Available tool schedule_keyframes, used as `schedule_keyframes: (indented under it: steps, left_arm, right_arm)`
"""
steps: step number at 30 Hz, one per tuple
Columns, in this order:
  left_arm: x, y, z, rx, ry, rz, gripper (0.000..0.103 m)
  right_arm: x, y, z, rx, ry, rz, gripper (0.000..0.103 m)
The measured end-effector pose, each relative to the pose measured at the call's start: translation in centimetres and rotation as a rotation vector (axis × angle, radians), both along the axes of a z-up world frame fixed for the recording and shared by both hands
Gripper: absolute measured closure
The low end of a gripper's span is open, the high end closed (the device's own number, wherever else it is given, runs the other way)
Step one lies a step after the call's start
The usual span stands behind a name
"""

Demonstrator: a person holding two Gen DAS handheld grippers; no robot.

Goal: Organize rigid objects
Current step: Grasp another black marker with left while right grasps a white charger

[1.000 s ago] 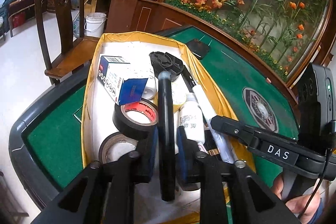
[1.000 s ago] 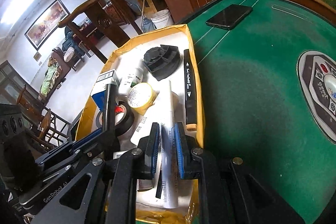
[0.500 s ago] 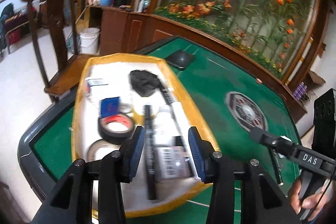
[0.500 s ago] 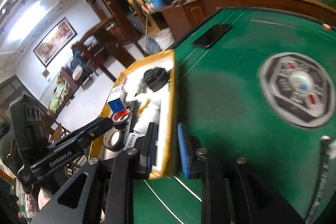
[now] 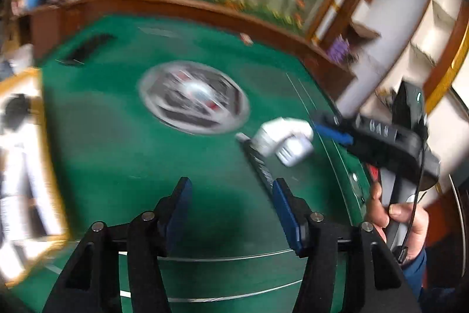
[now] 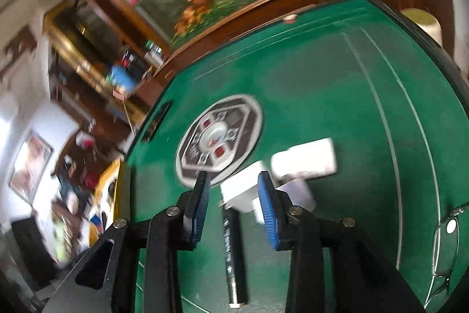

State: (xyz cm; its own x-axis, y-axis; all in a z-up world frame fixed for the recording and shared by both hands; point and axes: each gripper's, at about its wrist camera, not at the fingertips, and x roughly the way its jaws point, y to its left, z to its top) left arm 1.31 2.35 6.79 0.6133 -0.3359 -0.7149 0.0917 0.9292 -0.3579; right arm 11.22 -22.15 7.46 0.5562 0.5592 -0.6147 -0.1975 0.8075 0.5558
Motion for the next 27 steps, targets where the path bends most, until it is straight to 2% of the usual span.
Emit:
schedule_keyframes:
  steps: [2, 5, 10, 11, 13, 14, 15, 16, 20, 24, 27]
  left_arm:
    - [1.6, -2.8, -0.9, 0.015, 0.036, -0.044, 0.040]
    - [3.8, -6.1, -2.3, 0.084, 0.073, -0.071, 0.039]
    - [6.2, -8.0, -4.5, 0.204, 0.117, -0.047, 0.039]
    - [6.0, -7.9, -4.8, 0.223, 0.095, -0.042, 0.039]
    - [5.7, -7.7, -5.0, 0.280, 0.068, -0.047, 0.054]
    - [5.5, -7.3, -5.0, 0.297, 0.056, -0.046, 0.062]
    - [5.2, -6.7, -5.0, 0.313, 0.051, -0.037, 0.080]
    - [5.0, -5.8, -5.0, 0.320, 0.050, -0.028, 0.083]
    - [4.0, -1.5, -5.2, 0.313, 0.042, 0.058, 0.085]
    - [2.9, 2.2, -5.3, 0.291, 0.048, 0.121, 0.085]
    - [3.2, 3.2, -5.6, 0.273, 0.052, 0.132, 0.085]
  right_arm:
    - [0.3, -0.8, -0.2, -0.007, 0.008, -0.046, 0.070]
    - [0.8, -1.2, -0.8, 0.015, 0.043, -0.057, 0.070]
    - [1.2, -2.2, -1.4, 0.006, 0.072, -0.085, 0.070]
    - [1.2, -2.0, -1.4, -0.002, 0.074, -0.084, 0.070]
    - [1.4, -1.9, -1.7, -0.015, 0.085, -0.083, 0.070]
    - [1.2, -1.7, -1.8, -0.021, 0.088, -0.083, 0.070]
    - [1.4, -1.7, -2.0, -0.030, 0.096, -0.085, 0.069]
    - [1.5, -1.6, -2.3, -0.041, 0.105, -0.085, 0.068]
    - [1.8, -1.0, -3.3, -0.085, 0.128, -0.064, 0.065]
    - [0.8, 1.6, -3.4, -0.148, 0.114, 0.027, 0.056]
    - [-0.2, 4.1, -3.3, -0.218, 0.092, 0.115, 0.054]
